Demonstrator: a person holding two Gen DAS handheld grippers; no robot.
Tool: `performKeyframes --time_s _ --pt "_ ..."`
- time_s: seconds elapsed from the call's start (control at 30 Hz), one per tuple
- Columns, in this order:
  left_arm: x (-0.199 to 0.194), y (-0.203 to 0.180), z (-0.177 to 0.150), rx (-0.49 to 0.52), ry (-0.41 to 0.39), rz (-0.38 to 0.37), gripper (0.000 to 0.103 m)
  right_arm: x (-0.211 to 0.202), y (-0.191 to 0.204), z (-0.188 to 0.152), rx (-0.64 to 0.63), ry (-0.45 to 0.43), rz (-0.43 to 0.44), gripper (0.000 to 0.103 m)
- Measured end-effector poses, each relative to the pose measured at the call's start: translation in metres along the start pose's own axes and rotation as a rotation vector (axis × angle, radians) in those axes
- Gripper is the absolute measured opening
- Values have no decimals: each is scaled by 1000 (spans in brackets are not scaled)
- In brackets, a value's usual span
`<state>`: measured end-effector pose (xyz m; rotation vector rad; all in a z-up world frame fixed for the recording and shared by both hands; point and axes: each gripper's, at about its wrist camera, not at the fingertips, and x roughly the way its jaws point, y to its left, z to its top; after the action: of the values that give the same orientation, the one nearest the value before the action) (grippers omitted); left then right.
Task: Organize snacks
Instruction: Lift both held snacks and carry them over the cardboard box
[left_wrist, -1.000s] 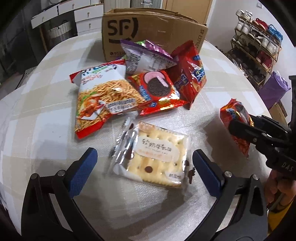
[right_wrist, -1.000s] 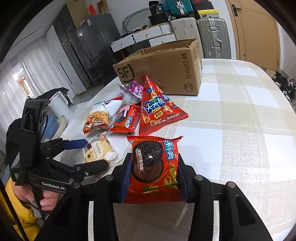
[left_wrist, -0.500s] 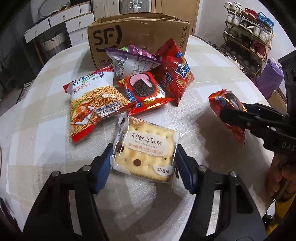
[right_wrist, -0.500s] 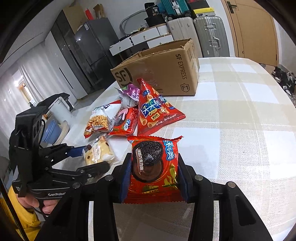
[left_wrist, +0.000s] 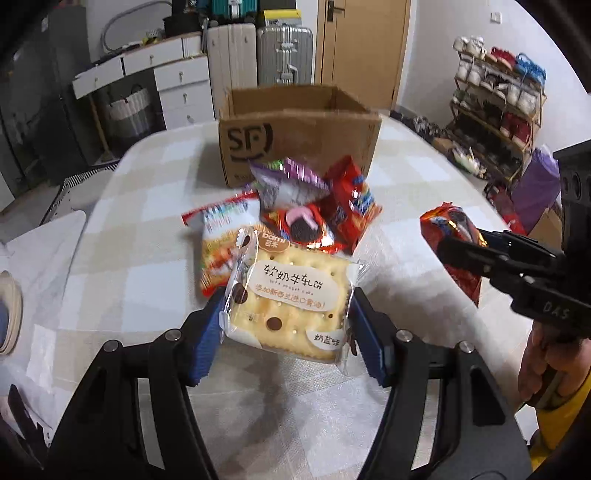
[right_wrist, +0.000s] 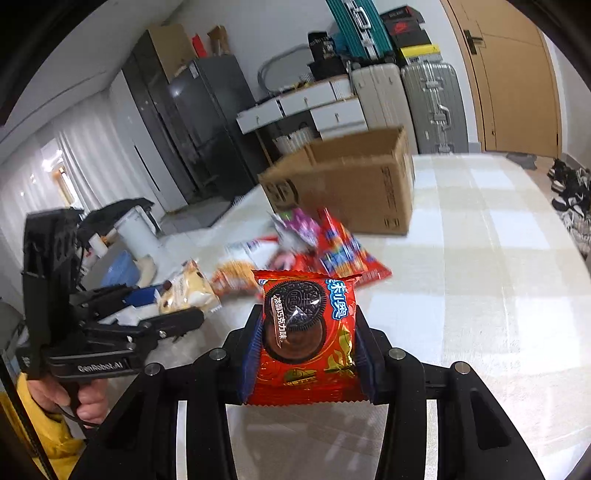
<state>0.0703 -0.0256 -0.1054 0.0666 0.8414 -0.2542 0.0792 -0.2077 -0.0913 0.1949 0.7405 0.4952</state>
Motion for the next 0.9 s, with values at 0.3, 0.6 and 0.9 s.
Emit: performKeyframes --time_s 0.3,0.6,0.9 --pt "-58 5 25 -3 -107 13 62 -42 25 53 -31 -75 10 44" --pt "-128 15 63 -16 -229 -31 62 -71 52 108 -90 -133 1 44" --pt "-156 30 121 -41 -281 -57 62 -65 67 157 -124 -157 4 44"
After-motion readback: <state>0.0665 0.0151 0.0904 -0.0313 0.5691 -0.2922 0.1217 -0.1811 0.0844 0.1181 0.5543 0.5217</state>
